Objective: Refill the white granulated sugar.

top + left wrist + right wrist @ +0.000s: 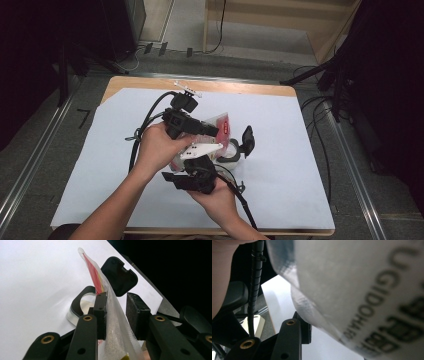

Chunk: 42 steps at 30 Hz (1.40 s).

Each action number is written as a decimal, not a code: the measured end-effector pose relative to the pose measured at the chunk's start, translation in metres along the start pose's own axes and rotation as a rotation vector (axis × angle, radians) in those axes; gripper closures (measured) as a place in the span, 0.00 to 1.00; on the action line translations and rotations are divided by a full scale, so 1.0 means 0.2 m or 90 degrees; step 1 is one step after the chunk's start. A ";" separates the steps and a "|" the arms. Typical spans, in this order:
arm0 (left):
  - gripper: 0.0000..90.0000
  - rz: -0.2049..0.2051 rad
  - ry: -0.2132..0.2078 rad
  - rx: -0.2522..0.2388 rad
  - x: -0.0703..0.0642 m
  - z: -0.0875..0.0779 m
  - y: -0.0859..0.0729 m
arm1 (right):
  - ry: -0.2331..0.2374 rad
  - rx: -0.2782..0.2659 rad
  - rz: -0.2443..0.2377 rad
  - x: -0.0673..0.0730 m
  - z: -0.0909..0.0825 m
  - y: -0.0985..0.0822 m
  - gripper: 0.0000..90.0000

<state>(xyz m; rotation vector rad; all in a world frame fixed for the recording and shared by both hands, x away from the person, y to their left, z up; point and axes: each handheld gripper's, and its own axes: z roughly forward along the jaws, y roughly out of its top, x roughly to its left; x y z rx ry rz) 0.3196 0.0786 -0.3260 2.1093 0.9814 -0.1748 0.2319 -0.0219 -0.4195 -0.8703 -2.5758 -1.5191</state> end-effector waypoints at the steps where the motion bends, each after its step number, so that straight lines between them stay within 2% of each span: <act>1: 0.80 0.001 -0.002 -0.003 0.00 0.00 0.00 | 0.000 0.000 0.000 0.00 0.00 0.00 0.71; 8: 0.80 0.001 -0.004 -0.006 0.00 0.01 0.00 | 0.000 -0.004 0.000 0.00 0.00 -0.01 0.71; 18: 0.81 0.016 0.011 -0.008 -0.02 0.00 0.00 | 0.000 -0.008 -0.002 0.00 0.00 -0.01 0.71; 23: 0.83 0.023 0.012 -0.007 -0.02 -0.01 0.00 | -0.002 -0.006 -0.012 0.01 0.01 -0.01 0.67; 29: 0.83 0.023 0.014 -0.008 -0.03 -0.01 0.00 | -0.009 -0.006 -0.013 0.01 0.01 -0.01 0.71; 35: 0.83 0.029 0.019 -0.022 -0.04 -0.02 0.00 | -0.002 -0.009 -0.014 0.02 0.00 0.00 0.71; 42: 0.83 0.034 0.026 -0.023 -0.04 -0.02 0.01 | 0.002 -0.010 -0.007 0.01 0.00 0.00 0.70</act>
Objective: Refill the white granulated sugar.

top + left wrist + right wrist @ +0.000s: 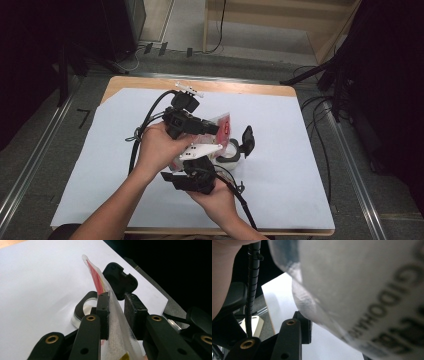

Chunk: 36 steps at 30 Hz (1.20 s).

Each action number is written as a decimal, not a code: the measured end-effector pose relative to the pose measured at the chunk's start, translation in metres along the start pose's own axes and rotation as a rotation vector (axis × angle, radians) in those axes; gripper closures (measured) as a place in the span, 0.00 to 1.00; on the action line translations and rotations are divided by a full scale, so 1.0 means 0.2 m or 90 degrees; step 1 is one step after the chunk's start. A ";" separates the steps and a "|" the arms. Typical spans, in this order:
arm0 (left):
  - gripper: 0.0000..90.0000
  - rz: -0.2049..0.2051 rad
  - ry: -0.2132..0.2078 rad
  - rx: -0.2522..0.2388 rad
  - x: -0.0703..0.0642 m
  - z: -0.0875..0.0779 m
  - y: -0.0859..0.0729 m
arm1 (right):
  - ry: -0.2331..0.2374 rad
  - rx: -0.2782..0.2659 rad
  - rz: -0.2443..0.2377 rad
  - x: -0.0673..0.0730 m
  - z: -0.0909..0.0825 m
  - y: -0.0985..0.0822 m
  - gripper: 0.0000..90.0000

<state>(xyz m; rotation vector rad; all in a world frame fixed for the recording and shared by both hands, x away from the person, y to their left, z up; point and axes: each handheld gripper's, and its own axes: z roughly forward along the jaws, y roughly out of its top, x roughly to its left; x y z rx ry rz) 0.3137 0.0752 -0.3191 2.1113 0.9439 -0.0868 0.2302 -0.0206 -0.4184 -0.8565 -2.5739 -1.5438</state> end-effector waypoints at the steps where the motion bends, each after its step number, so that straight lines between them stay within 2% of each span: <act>1: 0.84 0.001 0.003 0.001 0.00 0.00 0.00 | 0.001 0.000 0.000 0.00 0.00 0.00 0.69; 3: 0.83 0.004 0.003 0.002 0.00 0.00 0.00 | 0.003 -0.002 0.000 0.00 0.00 0.00 0.67; 9: 0.84 0.003 0.006 0.002 -0.01 0.01 0.00 | -0.008 -0.002 -0.012 -0.01 0.00 -0.01 0.71; 14: 0.83 0.006 0.001 -0.011 -0.01 0.00 0.01 | -0.015 -0.006 -0.024 -0.01 0.00 0.00 0.71; 18: 0.83 0.009 0.002 -0.002 -0.01 0.01 0.01 | -0.011 -0.010 -0.014 -0.01 0.00 -0.01 0.70; 21: 0.83 0.000 -0.003 0.004 0.00 0.03 0.01 | -0.006 -0.009 -0.006 -0.02 0.00 -0.01 0.69; 26: 0.83 0.000 -0.003 0.006 0.00 0.03 0.01 | -0.011 -0.009 -0.013 -0.02 0.00 -0.01 0.71; 30: 0.83 -0.006 -0.006 0.006 0.00 0.03 0.02 | -0.024 0.005 -0.028 -0.02 0.00 -0.01 0.78; 36: 0.83 -0.018 -0.020 0.010 0.02 0.03 0.02 | -0.024 0.008 -0.020 -0.03 -0.01 0.00 0.78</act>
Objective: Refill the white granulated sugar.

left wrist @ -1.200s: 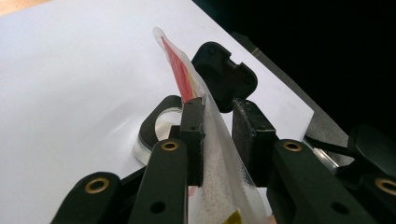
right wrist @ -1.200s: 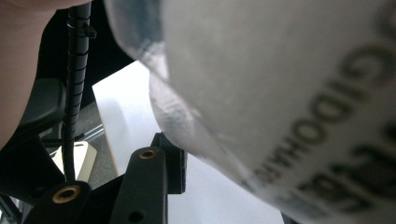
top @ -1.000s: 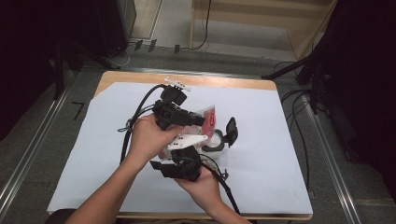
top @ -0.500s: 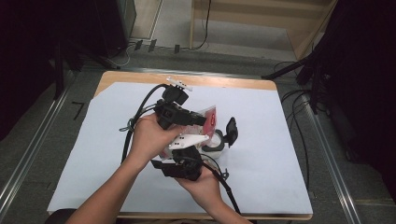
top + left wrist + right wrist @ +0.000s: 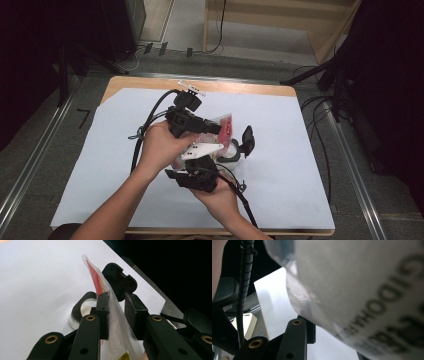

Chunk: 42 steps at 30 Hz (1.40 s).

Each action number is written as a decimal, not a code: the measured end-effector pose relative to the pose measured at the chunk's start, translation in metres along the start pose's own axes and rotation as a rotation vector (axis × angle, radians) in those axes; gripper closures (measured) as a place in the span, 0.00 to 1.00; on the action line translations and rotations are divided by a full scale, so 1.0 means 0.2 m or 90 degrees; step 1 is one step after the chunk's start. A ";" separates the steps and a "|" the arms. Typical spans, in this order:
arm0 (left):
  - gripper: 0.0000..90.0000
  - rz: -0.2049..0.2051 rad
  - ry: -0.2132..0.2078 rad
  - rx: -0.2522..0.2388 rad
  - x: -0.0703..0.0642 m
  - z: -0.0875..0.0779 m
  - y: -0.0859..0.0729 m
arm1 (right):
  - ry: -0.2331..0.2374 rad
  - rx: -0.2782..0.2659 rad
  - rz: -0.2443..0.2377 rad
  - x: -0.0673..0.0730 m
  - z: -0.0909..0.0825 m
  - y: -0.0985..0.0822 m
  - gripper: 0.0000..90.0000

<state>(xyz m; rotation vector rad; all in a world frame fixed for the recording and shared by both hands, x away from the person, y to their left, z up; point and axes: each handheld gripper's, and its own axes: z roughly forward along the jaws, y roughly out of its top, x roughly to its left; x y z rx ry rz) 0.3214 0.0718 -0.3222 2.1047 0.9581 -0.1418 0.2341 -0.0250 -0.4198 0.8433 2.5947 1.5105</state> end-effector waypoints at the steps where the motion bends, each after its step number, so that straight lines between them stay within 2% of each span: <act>1: 0.83 -0.005 0.001 0.000 0.00 0.00 0.00 | -0.001 0.000 0.001 0.00 0.00 0.00 0.78; 9: 0.82 -0.024 -0.016 -0.003 0.03 0.01 0.00 | 0.002 -0.004 0.006 0.00 -0.01 0.00 0.78; 19: 0.82 -0.032 -0.015 0.002 0.04 0.00 0.01 | 0.003 -0.001 0.011 -0.01 -0.01 0.00 0.80; 24: 0.81 -0.051 -0.037 0.002 0.06 0.01 0.00 | 0.004 0.000 0.006 -0.02 -0.01 0.00 0.82; 30: 0.82 -0.056 -0.027 0.005 0.06 0.01 0.00 | 0.007 0.001 0.010 -0.02 -0.01 0.00 0.83; 34: 0.81 -0.056 -0.035 0.005 0.06 0.01 0.00 | 0.006 0.003 0.011 -0.02 -0.01 0.00 0.85; 42: 0.81 -0.054 -0.029 0.004 0.05 0.01 0.00 | 0.002 0.002 0.012 -0.03 -0.01 0.00 0.88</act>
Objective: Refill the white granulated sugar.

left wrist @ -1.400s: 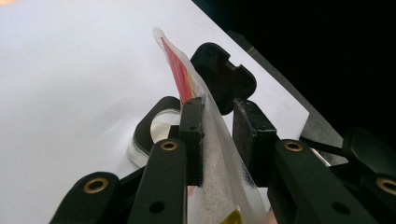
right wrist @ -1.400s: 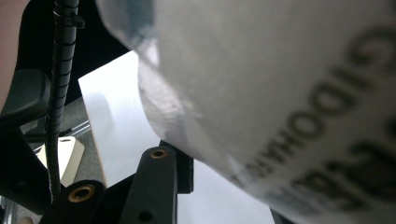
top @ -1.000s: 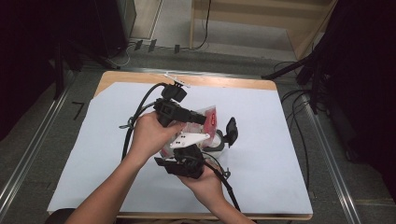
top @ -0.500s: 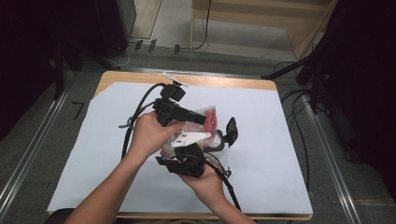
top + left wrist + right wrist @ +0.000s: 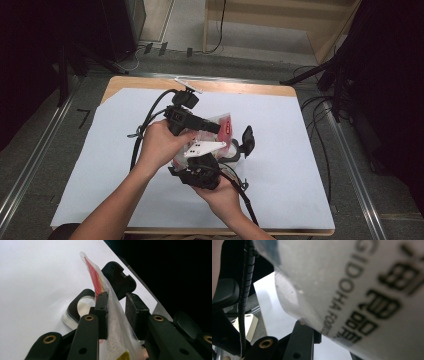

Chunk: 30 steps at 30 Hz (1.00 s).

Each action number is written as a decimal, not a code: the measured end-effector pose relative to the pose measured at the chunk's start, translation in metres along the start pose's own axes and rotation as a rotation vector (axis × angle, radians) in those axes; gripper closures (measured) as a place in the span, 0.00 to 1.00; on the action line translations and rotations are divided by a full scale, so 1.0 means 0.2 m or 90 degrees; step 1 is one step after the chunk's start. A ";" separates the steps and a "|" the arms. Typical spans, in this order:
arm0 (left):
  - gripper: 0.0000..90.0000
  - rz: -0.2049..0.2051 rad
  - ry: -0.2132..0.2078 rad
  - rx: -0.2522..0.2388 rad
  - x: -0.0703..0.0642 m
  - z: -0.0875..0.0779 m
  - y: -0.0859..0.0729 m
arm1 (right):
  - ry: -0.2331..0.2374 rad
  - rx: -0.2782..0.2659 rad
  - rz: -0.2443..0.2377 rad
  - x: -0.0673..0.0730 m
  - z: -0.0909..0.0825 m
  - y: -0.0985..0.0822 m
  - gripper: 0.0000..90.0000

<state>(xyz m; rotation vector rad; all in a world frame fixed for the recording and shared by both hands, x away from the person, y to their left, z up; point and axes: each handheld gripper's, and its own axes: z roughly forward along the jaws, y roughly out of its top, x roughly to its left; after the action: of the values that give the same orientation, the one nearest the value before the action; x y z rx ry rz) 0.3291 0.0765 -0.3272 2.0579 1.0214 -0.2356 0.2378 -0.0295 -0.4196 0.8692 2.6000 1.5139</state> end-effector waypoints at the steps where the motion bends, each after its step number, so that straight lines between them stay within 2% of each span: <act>1: 0.81 0.000 0.000 0.000 0.00 0.00 0.00 | -0.001 0.000 0.000 0.00 0.00 0.00 0.88; 12: 0.81 -0.005 0.002 0.004 0.02 0.00 0.00 | -0.002 0.010 0.000 -0.01 0.00 0.01 0.90; 22: 0.79 0.000 0.004 0.003 0.01 -0.01 0.00 | 0.002 0.010 -0.003 0.00 -0.01 0.01 0.90; 27: 0.81 0.010 0.017 0.006 -0.01 -0.01 0.00 | 0.006 0.010 -0.005 0.00 -0.01 0.01 0.90; 30: 0.82 0.005 0.015 0.007 0.00 -0.01 0.00 | 0.004 0.012 -0.008 0.00 -0.01 0.01 0.90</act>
<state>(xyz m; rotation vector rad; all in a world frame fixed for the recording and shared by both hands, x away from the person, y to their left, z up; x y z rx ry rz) 0.3285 0.0777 -0.3255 2.0788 1.0287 -0.2130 0.2381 -0.0301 -0.4164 0.8491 2.6237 1.4948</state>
